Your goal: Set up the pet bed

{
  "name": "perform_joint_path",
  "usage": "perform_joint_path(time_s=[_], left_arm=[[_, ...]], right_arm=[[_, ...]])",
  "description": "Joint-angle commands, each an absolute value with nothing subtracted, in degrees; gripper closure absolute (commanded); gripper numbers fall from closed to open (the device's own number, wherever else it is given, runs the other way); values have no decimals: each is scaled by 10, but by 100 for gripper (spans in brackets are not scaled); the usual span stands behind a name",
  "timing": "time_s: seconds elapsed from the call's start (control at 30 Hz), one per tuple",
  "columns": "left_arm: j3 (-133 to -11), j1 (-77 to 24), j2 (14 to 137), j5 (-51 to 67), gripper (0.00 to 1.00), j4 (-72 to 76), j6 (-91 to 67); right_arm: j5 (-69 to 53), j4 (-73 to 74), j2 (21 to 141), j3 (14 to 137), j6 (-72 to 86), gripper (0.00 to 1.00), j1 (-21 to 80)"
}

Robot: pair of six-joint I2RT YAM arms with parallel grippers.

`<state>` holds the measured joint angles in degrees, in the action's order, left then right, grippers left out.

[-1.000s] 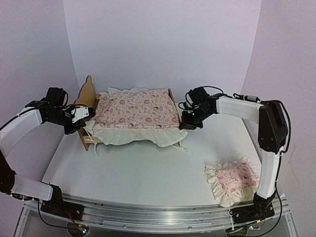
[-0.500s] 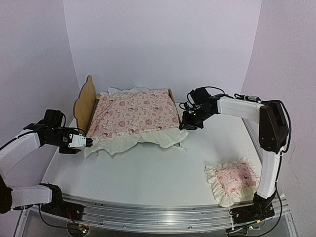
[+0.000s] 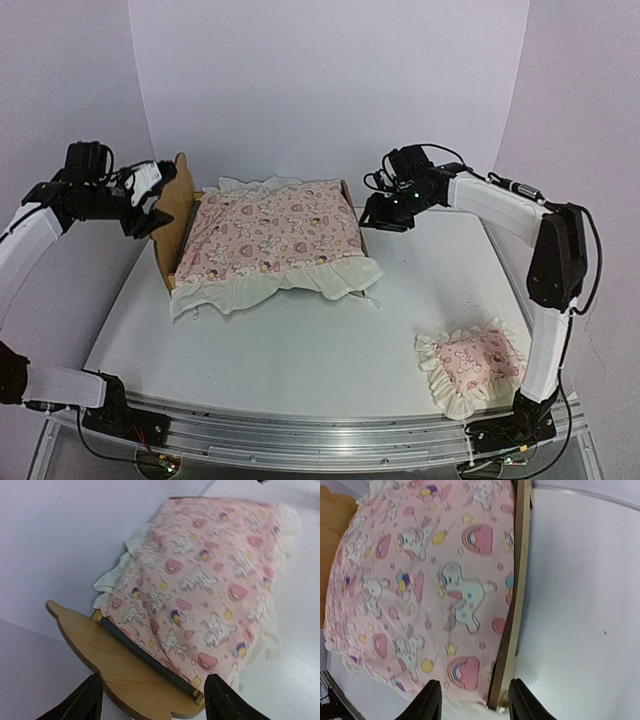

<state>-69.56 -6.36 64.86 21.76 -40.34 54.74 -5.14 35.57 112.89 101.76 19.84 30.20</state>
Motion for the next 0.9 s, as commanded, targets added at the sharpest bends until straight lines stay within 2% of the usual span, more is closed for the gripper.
perform_joint_path(time_s=[0.0,0.07,0.17,0.33,0.53,0.73,0.87], left_arm=[[-801,-62,717,153,27,-371,219],[-828,-62,740,100,23,-380,177],[-855,-62,771,22,18,-391,154],[-852,-62,781,-10,15,-386,135],[-825,-62,783,-15,15,-372,141],[-840,-62,798,48,14,-369,181],[-868,-62,815,87,14,-391,206]], right_arm=[[-26,352,1221,1132,192,53,299],[-4,352,1263,1169,191,55,298],[59,351,1306,1208,184,63,297],[68,352,1329,1200,189,76,296],[37,352,1253,1061,224,88,299],[66,354,1121,881,285,90,351],[111,391,1030,804,353,88,444]])
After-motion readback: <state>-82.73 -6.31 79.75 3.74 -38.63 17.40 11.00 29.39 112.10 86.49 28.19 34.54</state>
